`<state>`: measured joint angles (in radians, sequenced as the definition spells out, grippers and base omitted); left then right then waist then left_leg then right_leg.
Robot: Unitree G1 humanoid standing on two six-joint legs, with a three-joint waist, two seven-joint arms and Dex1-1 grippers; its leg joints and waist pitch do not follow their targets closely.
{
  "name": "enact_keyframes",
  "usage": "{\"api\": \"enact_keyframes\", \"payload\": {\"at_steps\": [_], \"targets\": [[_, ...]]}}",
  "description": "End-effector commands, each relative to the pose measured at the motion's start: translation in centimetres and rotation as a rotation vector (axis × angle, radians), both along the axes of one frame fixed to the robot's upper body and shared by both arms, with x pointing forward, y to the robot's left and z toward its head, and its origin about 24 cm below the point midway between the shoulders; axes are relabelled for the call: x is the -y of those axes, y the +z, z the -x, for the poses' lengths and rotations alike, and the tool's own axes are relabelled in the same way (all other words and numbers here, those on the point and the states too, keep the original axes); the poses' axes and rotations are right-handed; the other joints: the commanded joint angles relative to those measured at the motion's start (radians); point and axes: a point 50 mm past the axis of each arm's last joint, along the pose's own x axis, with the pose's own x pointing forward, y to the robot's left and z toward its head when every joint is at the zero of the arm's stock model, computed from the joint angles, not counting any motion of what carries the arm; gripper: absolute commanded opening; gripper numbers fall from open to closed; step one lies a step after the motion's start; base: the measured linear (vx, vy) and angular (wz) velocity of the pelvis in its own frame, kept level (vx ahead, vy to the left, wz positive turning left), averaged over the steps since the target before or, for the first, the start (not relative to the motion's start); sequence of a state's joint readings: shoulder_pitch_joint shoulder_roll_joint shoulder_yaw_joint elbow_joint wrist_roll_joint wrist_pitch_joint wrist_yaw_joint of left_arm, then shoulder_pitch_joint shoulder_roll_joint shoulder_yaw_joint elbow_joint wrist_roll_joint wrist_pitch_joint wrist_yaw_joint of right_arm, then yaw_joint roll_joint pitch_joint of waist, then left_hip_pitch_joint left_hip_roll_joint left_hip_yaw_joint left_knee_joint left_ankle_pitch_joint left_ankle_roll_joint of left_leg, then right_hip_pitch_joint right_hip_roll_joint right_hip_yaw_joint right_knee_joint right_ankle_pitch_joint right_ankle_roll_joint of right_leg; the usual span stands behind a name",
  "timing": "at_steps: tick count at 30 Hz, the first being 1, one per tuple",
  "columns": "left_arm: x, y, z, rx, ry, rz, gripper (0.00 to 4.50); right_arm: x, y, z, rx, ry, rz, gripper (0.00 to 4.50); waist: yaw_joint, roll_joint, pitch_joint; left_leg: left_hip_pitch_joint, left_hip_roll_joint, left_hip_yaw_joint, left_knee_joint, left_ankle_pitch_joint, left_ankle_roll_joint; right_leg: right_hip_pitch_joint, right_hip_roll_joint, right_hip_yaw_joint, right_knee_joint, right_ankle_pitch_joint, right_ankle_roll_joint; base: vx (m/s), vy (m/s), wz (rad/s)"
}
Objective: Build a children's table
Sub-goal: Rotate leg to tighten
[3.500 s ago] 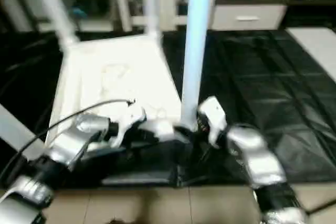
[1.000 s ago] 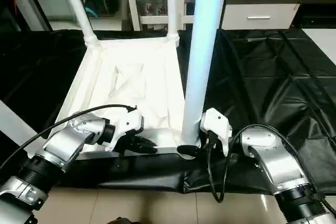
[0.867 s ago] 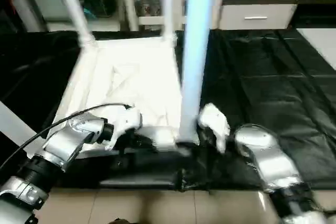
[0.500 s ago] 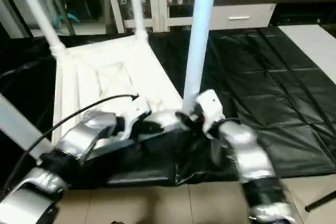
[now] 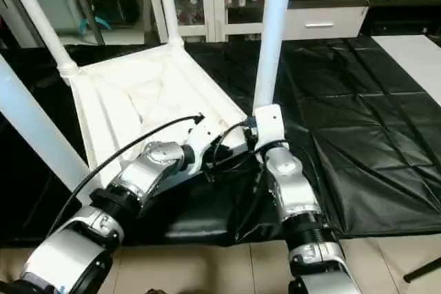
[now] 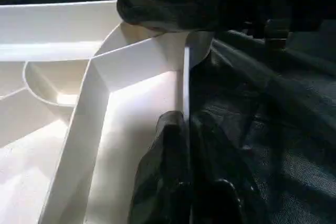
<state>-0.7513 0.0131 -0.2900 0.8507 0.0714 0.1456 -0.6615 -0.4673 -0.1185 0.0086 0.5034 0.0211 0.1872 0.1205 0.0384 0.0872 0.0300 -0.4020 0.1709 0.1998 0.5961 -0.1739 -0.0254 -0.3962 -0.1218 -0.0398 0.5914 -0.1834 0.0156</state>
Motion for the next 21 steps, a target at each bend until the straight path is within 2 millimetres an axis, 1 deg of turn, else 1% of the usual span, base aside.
{"api": "enact_keyframes", "payload": {"at_steps": [1,2,3,4,5,6,7,8,9,10,11,12,13,15,16,17,18,19,20,21], "targets": [[-0.7,0.3,-0.2,0.022,-0.01,-0.008,0.0,-2.1,0.1,1.0,-0.016,0.18,-0.078,3.3,0.001,-0.017,-0.056,0.029,0.042,-0.028,-0.092,-0.358,0.013,0.026,-0.023,0.015,-0.082,-0.215,-0.164,0.0,0.0,0.0],[-0.9,0.2,0.0,0.012,-0.035,-0.009,0.0,-1.8,0.4,1.1,-0.01,0.201,-0.075,3.32,0.002,-0.017,-0.059,0.024,0.043,-0.029,-0.09,-0.333,0.027,0.031,-0.023,0.014,-0.075,-0.184,-0.17,0.0,0.0,0.0],[-1.2,0.1,0.3,0.004,-0.075,-0.012,0.0,-1.3,0.7,1.2,-0.004,0.217,-0.07,3.39,0.003,-0.018,-0.059,0.02,0.044,-0.029,-0.09,-0.307,0.04,0.035,-0.024,0.013,-0.073,-0.154,-0.179,0.0,0.0,0.0],[-1.4,0.1,0.5,-0.001,-0.101,-0.015,0.0,-1.0,0.9,1.3,0.0,0.228,-0.067,3.52,0.004,-0.018,-0.062,0.02,0.045,-0.028,-0.085,-0.277,0.055,0.035,-0.025,0.013,-0.067,-0.113,-0.193,0.0,0.0,0.0],[-1.9,-0.1,0.8,-0.016,-0.14,-0.022,0.0,-0.5,1.4,1.5,-0.002,0.275,-0.074,3.64,0.004,-0.019,-0.062,0.02,0.045,-0.027,-0.084,-0.26,0.062,0.039,-0.025,0.012,-0.066,-0.093,-0.199,0.0,0.0,0.0],[-2.3,-0.1,1.2,-0.025,-0.181,-0.026,0.0,0.0,1.8,1.7,0.0,0.32,-0.082,3.73,0.005,-0.014,-0.063,0.02,0.044,-0.025,-0.08,-0.241,0.077,0.039,-0.024,0.011,-0.064,-0.06,-0.211,0.0,0.0,0.0],[-3.0,-0.2,1.8,-0.058,-0.245,-0.024,0.0,1.0,2.5,2.2,-0.007,0.425,-0.079,3.76,0.006,-0.014,-0.064,0.02,0.045,-0.025,-0.078,-0.226,0.09,0.043,-0.025,0.011,-0.06,-0.035,-0.225,0.0,0.0,0.0],[-3.2,-0.2,1.9,-0.065,-0.253,-0.024,0.0,1.1,2.7,2.4,-0.01,0.445,-0.075,3.84,0.007,-0.015,-0.065,0.019,0.046,-0.024,-0.075,-0.215,0.098,0.043,-0.025,0.01,-0.057,-0.021,-0.231,0.0,0.0,0.0],[-3.6,-0.2,2.3,-0.08,-0.299,-0.017,0.0,1.7,2.9,3.0,-0.018,0.53,-0.044,3.84,0.009,-0.011,-0.063,0.022,0.048,-0.021,-0.074,-0.206,0.11,0.038,-0.025,0.012,-0.057,-0.015,-0.242,0.0,0.0,0.0],[-3.8,-0.1,2.5,-0.084,-0.321,-0.013,0.0,1.9,3.0,3.3,-0.022,0.569,-0.029,3.84,0.014,-0.01,-0.062,0.023,0.05,-0.021,-0.075,-0.218,0.107,0.04,-0.024,0.01,-0.058,-0.035,-0.247,0.0,0.0,0.0],[-4.0,-0.1,2.7,-0.091,-0.34,-0.012,0.0,2.2,3.1,3.6,-0.026,0.607,-0.014,3.84,0.016,-0.01,-0.061,0.024,0.05,-0.02,-0.075,-0.222,0.105,0.039,-0.024,0.011,-0.058,-0.044,-0.249,0.0,0.0,0.0],[-4.6,0.0,3.1,-0.111,-0.377,-0.011,0.0,2.7,3.3,4.5,-0.036,0.701,0.021,3.84,0.022,-0.005,-0.059,0.027,0.053,-0.02,-0.077,-0.237,0.098,0.037,-0.023,0.012,-0.061,-0.07,-0.246,0.0,0.0,0.0],[-4.9,0.0,3.4,-0.133,-0.403,-0.007,0.0,3.2,3.4,4.8,-0.043,0.725,0.037,3.84,0.027,-0.005,-0.059,0.029,0.056,-0.02,-0.078,-0.246,0.092,0.036,-0.023,0.013,-0.06,-0.077,-0.243,0.0,0.0,0.0],[-5.5,0.2,3.9,-0.167,-0.453,0.0,0.0,4.0,3.5,5.3,-0.074,0.775,0.043,3.84,0.032,-0.006,-0.058,0.031,0.056,-0.019,-0.083,-0.265,0.073,0.034,-0.021,0.014,-0.059,-0.097,-0.248,0.0,0.0,0.0],[-5.6,0.2,4.0,-0.169,-0.458,0.0,0.0,4.1,3.5,5.4,-0.079,0.781,0.04,3.84,0.033,-0.005,-0.055,0.031,0.057,-0.019,-0.086,-0.288,0.067,0.033,-0.021,0.015,-0.061,-0.116,-0.249,0.0,0.0,0.0],[-5.7,0.2,4.0,-0.168,-0.457,0.0,0.0,4.1,3.6,5.7,-0.097,0.815,0.023,3.84,0.033,-0.004,-0.055,0.03,0.056,-0.02,-0.086,-0.294,0.061,0.031,-0.021,0.015,-0.06,-0.123,-0.248,0.0,0.0,0.0],[-5.9,0.2,4.0,-0.17,-0.458,-0.002,0.0,4.2,3.6,6.0,-0.118,0.855,0.01,3.84,0.033,-0.006,-0.055,0.033,0.056,-0.02,-0.087,-0.314,0.052,0.032,-0.021,0.015,-0.063,-0.14,-0.247,0.0,0.0,0.0],[-6.1,0.3,4.0,-0.174,-0.461,-0.003,0.0,4.2,3.6,6.2,-0.135,0.886,0.004,3.84,0.036,-0.007,-0.053,0.033,0.055,-0.019,-0.087,-0.325,0.044,0.031,-0.022,0.017,-0.064,-0.153,-0.244,0.0,0.0,0.0],[-6.2,0.3,4.0,-0.177,-0.462,-0.004,0.0,4.2,3.5,6.4,-0.154,0.914,0.006,3.84,0.037,-0.01,-0.054,0.033,0.055,-0.019,-0.087,-0.322,0.043,0.033,-0.024,0.017,-0.064,-0.155,-0.242,0.0,0.0,0.0],[-6.2,0.4,4.0,-0.177,-0.462,-0.005,0.0,4.2,3.4,6.6,-0.174,0.936,0.01,3.84,0.039,-0.011,-0.054,0.03,0.055,-0.02,-0.087,-0.315,0.043,0.033,-0.025,0.018,-0.063,-0.156,-0.239,0.0,0.0,0.0]]}}
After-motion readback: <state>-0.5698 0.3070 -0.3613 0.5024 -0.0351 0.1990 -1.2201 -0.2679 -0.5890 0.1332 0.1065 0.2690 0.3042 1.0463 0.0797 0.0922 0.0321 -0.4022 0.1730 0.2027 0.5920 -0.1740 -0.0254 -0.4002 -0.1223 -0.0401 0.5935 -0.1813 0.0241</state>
